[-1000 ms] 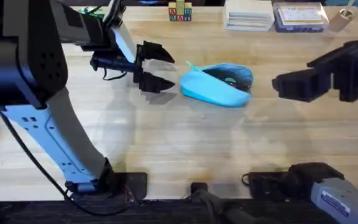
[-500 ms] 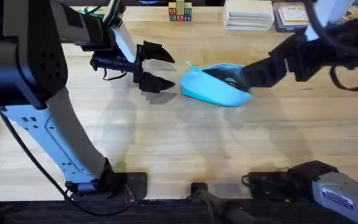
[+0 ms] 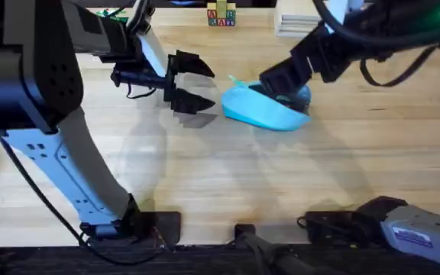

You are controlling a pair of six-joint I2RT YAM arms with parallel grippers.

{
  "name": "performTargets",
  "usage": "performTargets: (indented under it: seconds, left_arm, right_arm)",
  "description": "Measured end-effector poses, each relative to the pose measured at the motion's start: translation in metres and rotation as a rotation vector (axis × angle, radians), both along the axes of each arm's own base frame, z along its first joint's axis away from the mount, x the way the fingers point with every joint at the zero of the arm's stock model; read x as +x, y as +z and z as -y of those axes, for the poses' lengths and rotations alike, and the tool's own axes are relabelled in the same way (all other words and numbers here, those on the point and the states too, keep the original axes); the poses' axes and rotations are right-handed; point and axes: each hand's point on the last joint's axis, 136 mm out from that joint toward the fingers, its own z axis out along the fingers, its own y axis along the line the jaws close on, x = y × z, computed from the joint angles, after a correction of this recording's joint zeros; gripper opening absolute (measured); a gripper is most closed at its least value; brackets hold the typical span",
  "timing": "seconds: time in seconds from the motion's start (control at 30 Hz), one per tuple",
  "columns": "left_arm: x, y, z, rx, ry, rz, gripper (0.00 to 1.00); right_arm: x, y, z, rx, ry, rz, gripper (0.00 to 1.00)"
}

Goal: Unzip the bag, pick up the pens from the table one at a time and place them inside, then zip the bag closed.

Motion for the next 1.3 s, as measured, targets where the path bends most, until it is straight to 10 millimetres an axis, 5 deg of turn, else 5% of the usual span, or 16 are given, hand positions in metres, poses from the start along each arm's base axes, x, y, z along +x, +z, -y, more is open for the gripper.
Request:
performTargets:
  seconds: [0.47, 0.93, 1.3]
  left_arm:
    - [0.0, 0.0, 0.0, 0.0, 0.0, 0.0, 0.993]
    - [0.0, 0.0, 0.0, 0.0, 0.0, 0.0, 0.994]
    - [0.0, 0.0, 0.0, -0.003, 0.001, 0.0, 0.993]
  right_arm:
    - [0.029, 0.011, -0.031, -0.045, 0.009, 0.009, 0.993]
    - [0.041, 0.012, -0.024, -0.123, -0.072, 0.055, 0.995]
    - [0.047, -0.02, -0.028, -0.15, -0.123, -0.055, 0.996]
